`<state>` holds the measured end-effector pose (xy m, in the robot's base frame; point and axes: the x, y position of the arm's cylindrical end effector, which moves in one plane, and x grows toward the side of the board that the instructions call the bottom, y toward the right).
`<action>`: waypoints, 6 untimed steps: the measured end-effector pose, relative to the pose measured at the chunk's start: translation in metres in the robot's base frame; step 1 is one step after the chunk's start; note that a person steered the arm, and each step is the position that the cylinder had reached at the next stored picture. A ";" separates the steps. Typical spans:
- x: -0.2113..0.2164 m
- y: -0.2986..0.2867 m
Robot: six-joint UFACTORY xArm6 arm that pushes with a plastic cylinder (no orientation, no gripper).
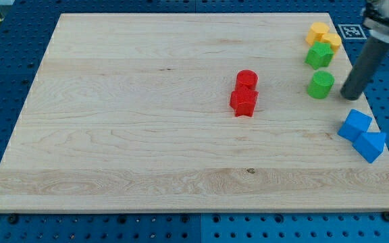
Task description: Move the green circle towards the red circle
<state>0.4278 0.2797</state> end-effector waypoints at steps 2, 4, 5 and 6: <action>-0.020 -0.046; -0.027 -0.079; -0.035 -0.108; -0.055 -0.109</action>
